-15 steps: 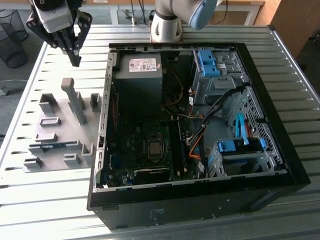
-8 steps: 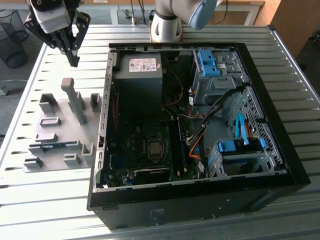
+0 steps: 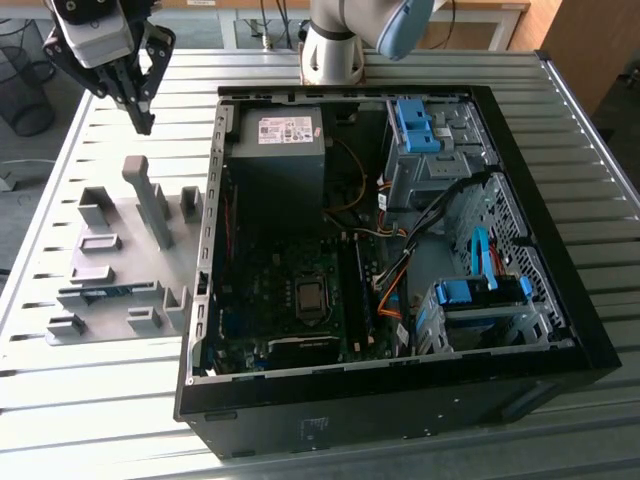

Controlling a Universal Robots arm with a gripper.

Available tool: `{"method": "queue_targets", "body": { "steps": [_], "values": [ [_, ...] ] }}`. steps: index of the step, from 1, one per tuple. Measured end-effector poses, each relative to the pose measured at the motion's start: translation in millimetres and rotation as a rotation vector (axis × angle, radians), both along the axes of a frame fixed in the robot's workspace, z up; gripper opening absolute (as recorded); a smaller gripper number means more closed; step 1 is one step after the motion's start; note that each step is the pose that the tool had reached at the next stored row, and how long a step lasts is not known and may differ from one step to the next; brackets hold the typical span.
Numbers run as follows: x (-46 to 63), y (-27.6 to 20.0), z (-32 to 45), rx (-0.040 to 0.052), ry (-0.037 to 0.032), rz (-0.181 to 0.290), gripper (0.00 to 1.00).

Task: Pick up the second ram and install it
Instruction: 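Reach for the second ram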

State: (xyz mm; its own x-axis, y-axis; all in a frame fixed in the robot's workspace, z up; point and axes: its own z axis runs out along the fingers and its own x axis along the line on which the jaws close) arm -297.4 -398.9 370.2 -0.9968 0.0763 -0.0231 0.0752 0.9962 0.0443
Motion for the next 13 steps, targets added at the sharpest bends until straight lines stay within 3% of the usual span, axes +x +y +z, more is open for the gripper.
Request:
{"method": "queue_targets", "body": {
  "steps": [13],
  "values": [
    [-9.2,0.0,-1.5,0.0,0.0,0.0,0.1]
  ]
}}
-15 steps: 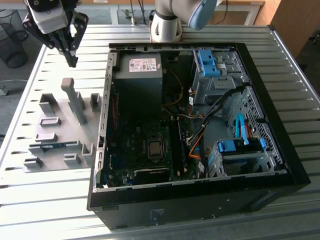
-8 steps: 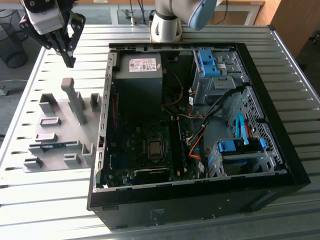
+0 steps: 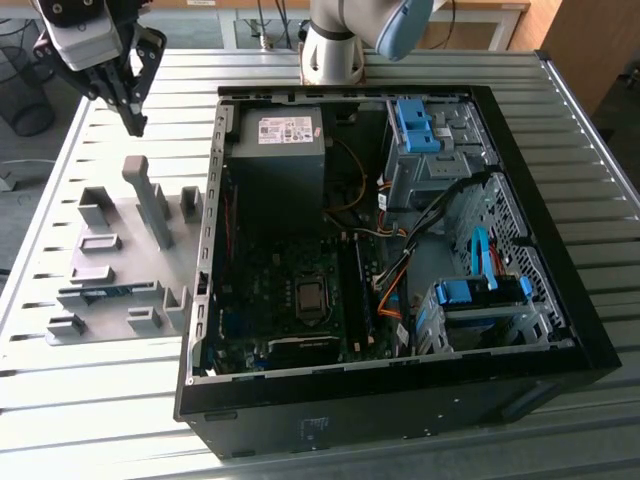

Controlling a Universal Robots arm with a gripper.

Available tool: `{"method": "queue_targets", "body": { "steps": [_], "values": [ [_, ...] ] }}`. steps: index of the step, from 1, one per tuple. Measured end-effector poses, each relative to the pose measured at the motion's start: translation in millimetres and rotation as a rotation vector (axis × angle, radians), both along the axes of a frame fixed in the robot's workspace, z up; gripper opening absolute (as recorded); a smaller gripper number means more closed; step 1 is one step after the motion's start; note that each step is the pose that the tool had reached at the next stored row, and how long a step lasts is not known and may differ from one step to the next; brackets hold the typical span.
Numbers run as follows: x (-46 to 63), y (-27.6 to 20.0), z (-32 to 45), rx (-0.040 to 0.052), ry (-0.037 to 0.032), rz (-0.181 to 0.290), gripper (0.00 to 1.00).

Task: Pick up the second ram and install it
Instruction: 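Reach for the second ram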

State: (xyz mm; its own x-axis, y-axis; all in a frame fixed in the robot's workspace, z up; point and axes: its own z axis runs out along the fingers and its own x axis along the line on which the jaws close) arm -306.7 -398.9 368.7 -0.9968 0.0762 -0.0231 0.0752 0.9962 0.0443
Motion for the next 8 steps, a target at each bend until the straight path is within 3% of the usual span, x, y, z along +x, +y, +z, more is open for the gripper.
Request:
{"method": "queue_targets", "body": {
  "steps": [8],
  "values": [
    [-5.4,0.0,-1.0,0.0,0.0002,0.0,0.1]
  ]
}}
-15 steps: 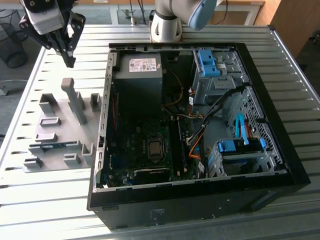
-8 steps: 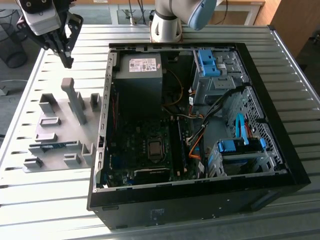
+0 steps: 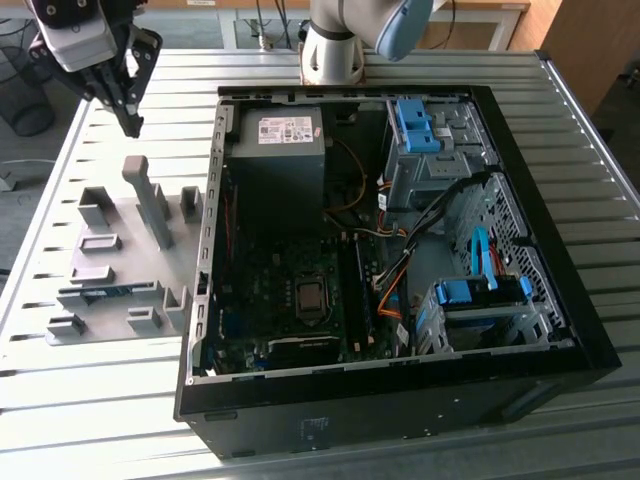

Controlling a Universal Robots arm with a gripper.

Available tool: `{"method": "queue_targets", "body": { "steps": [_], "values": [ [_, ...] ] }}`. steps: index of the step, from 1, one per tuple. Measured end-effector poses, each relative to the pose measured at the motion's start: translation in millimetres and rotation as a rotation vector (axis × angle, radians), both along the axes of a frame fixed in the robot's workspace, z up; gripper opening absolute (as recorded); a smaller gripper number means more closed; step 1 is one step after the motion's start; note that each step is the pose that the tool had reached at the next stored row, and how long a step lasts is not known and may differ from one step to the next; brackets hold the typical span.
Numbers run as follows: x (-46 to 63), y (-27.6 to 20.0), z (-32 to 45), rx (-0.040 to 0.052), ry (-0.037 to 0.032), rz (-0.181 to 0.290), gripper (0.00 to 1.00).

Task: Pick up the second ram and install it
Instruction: 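Reach for the second ram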

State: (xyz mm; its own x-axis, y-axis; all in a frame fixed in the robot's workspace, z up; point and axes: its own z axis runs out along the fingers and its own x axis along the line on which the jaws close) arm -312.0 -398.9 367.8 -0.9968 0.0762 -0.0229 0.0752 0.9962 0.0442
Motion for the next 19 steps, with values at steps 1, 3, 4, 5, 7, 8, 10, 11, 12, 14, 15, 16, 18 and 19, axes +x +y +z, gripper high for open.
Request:
{"method": "queue_targets", "body": {
  "steps": [1,3,4,5,7,8,10,11,12,14,15,16,18,19],
  "values": [
    [-0.7,0.0,-0.1,0.0,0.0,0.0,0.1],
    [-1.9,0.0,-0.4,0.0,0.0001,0.0,0.1],
    [-2.6,0.0,-0.5,0.0001,0.0,0.0,0.1],
    [-3.6,0.0,-0.6,0.0001,0.0,0.0,0.1],
    [-6.0,0.0,-0.8,0.0,0.0001,0.0,0.1],
    [-7.1,0.0,-0.8,-0.0001,0.0001,0.0,0.1],
    [-9.3,0.0,-1.0,0.0,0.0,0.0,0.1],
    [-10.3,0.0,-1.1,0.0,0.0,0.0,0.1],
    [-11.5,0.0,-1.1,0.0,0.0001,0.0,0.1],
    [-14.1,-0.1,-1.2,0.0,0.0001,0.0,0.1],
    [-14.7,-0.4,-1.3,0.0,0.0003,0.0,0.1],
    [-15.2,-1.0,-1.5,0.0001,0.0009,0.0,0.1],
    [-15.8,-2.7,-1.9,0.0,0.0028,0.0,0.1],
    [-16.0,-4.2,-2.0,-0.0001,0.0036,0.0,0.1]
  ]
}}
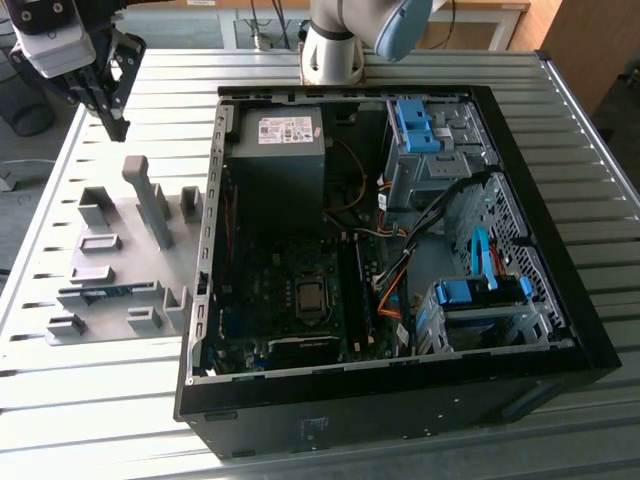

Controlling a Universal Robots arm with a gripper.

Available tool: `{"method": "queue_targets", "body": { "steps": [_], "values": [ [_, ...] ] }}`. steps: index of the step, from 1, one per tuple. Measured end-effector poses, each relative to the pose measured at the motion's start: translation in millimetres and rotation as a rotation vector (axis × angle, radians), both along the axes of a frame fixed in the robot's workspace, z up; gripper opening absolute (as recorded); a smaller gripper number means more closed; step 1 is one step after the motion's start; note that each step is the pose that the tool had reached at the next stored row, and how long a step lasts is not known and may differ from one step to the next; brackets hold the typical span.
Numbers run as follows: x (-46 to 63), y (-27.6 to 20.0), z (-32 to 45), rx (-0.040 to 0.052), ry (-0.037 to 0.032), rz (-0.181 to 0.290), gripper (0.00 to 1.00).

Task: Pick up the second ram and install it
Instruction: 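Reach for the second ram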

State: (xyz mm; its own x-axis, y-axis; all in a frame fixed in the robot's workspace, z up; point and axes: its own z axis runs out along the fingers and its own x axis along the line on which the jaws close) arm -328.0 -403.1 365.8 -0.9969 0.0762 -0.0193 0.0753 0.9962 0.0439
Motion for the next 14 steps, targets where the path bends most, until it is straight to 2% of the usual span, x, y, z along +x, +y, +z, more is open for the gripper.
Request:
{"method": "queue_targets", "body": {
  "steps": [8,14],
  "values": [
    [-0.9,-18.6,-1.9,0.0001,0.0055,0.0,0.1],
    [-14.8,-24.2,-3.7,0.0,0.0056,0.0,0.1]
  ]
}}
